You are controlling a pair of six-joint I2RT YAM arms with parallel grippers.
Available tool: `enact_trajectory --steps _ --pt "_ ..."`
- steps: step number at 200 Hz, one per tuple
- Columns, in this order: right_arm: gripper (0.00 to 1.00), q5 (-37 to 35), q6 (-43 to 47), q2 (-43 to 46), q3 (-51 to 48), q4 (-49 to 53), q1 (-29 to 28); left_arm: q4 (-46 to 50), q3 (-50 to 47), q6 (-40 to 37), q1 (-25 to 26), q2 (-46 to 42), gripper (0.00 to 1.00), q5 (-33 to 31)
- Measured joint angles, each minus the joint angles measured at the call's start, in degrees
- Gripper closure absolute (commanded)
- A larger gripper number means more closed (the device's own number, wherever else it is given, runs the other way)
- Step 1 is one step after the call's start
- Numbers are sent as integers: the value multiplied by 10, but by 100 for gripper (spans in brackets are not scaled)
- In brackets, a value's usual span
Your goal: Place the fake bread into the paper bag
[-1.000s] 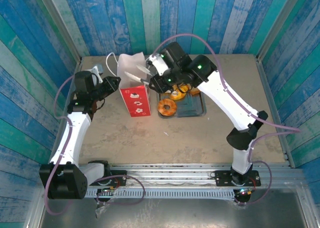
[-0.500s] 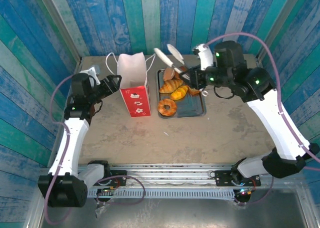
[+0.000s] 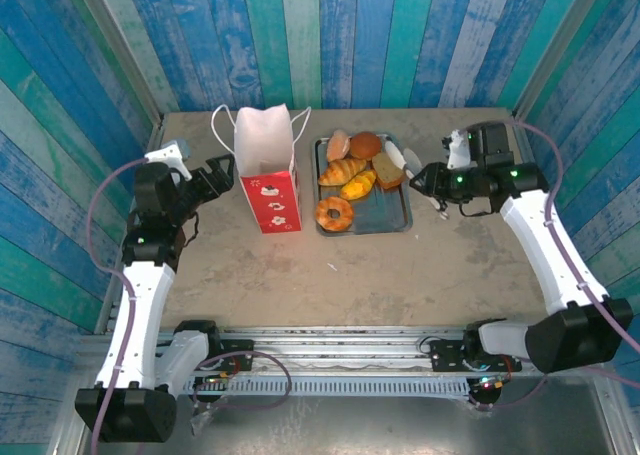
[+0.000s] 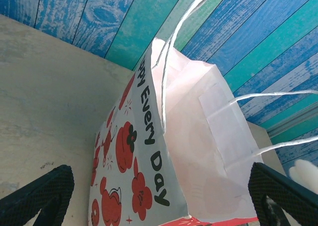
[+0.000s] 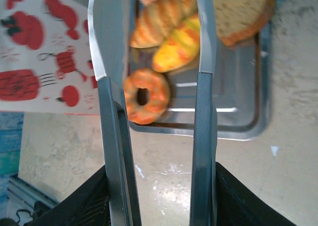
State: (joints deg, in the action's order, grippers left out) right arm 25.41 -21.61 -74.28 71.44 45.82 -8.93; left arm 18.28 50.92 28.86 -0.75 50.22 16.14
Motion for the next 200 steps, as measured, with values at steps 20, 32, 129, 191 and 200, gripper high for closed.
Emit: enact_trajectory --steps 20,32,129,191,200 --pt "52 20 13 -42 -14 -5 38 1 -3 -6 0 -9 6 0" --pt "52 29 21 -71 -17 -12 53 2 -6 -10 0 -13 6 0" --pt "53 47 57 -225 -2 -55 83 2 -17 -22 0 -16 6 -2" --pt "54 49 66 -269 26 -65 84 2 -17 -23 0 -11 6 -9" --pt "55 49 67 -273 28 -65 85 2 -17 -23 0 -10 6 -9"
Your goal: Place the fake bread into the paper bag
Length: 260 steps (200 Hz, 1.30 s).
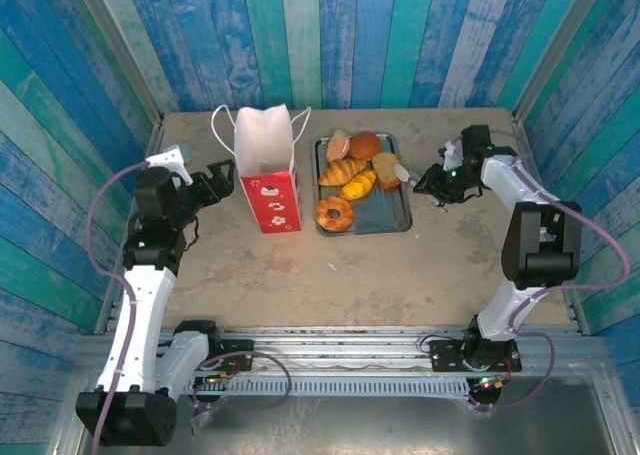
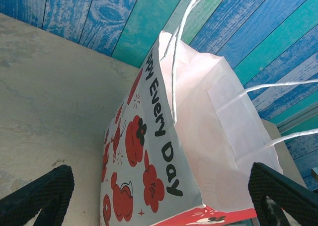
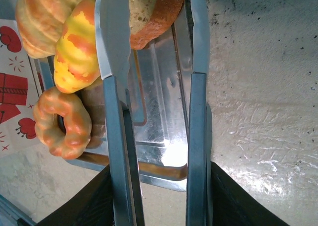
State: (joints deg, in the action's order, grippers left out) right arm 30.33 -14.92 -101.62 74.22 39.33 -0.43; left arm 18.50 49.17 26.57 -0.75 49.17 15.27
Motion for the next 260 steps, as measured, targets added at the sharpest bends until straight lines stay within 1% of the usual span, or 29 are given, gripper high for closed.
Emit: enact_trajectory --steps 34,75,129,161,204,260 --pt "59 0 2 -13 6 0 2 0 0 0 0 3 6 -1" --pt "67 -1 7 -14 6 0 2 1 0 0 0 5 6 -2" --pt "72 -20 13 -12 9 5 2 5 1 -3 0 5 6 -2" --pt "72 -39 19 -3 9 16 2 6 2 -6 0 5 6 -4" --pt "69 -70 31 4 16 37 2 9 4 -9 0 5 6 -4" --pt "65 -88 45 8 18 45 2 14 4 -10 0 5 6 -4"
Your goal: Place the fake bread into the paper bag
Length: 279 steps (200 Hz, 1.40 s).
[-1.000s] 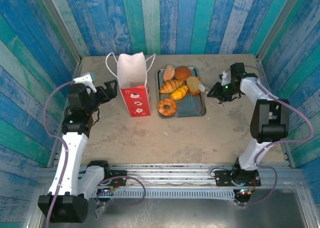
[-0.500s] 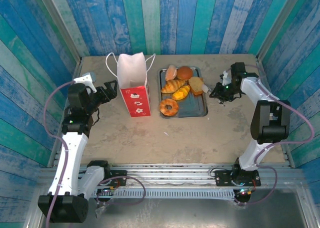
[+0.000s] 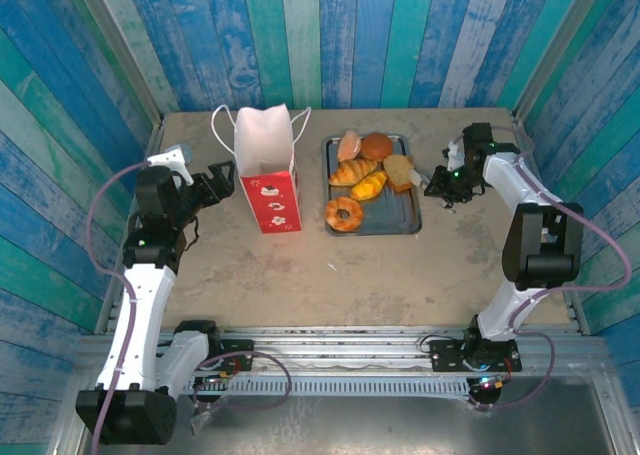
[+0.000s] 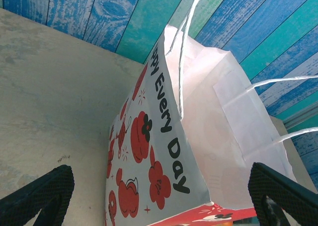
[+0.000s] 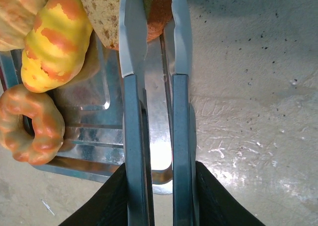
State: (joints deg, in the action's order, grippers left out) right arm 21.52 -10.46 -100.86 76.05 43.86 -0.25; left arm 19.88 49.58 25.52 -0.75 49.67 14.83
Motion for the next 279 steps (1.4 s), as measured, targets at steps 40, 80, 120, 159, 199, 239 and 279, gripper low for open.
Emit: enact_trajectory --steps 40,80,120,159,199,239,279 --pt "64 -22 10 5 7 7 0 3 2 0 0 0 6 0" --pt "67 -34 16 7 7 11 0 4 3 0 0 0 6 -2" --pt "76 -38 20 19 7 13 0 4 7 0 0 0 6 -3" --pt "82 -48 19 58 7 24 0 6 14 0 0 0 6 -4" --pt "85 -48 12 128 7 27 -5 5 19 13 0 1 6 3" --pt "86 -44 3 199 6 35 -17 4 25 38 0 9 6 17" --pt "86 -45 -13 249 21 45 -51 0 29 69 0 33 5 41"
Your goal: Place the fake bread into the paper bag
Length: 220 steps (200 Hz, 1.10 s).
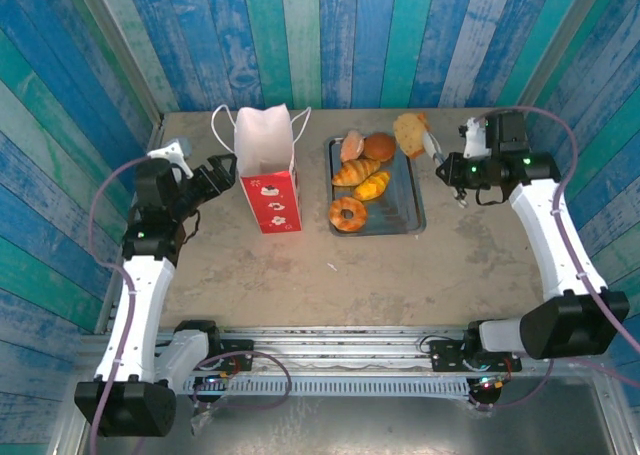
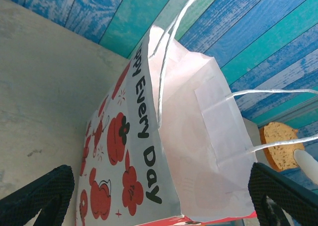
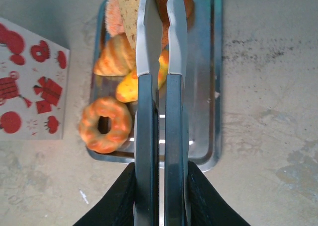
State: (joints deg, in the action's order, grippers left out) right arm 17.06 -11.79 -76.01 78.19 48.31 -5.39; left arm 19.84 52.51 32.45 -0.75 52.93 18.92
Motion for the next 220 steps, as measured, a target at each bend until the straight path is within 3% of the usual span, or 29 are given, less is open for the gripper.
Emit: enact_trajectory --steps 32,67,142,220 --pt "86 -13 -14 19 48 8 -51 -18 0 22 0 22 0 27" --pt "86 -43 -29 29 105 10 -123 -52 -9 46 0 44 7 57" --pt "86 -134 -40 21 189 -14 -289 -95 -20 79 0 74 35 74" --pt "86 -230 -31 -84 280 -30 -445 -112 -24 96 0 76 50 83"
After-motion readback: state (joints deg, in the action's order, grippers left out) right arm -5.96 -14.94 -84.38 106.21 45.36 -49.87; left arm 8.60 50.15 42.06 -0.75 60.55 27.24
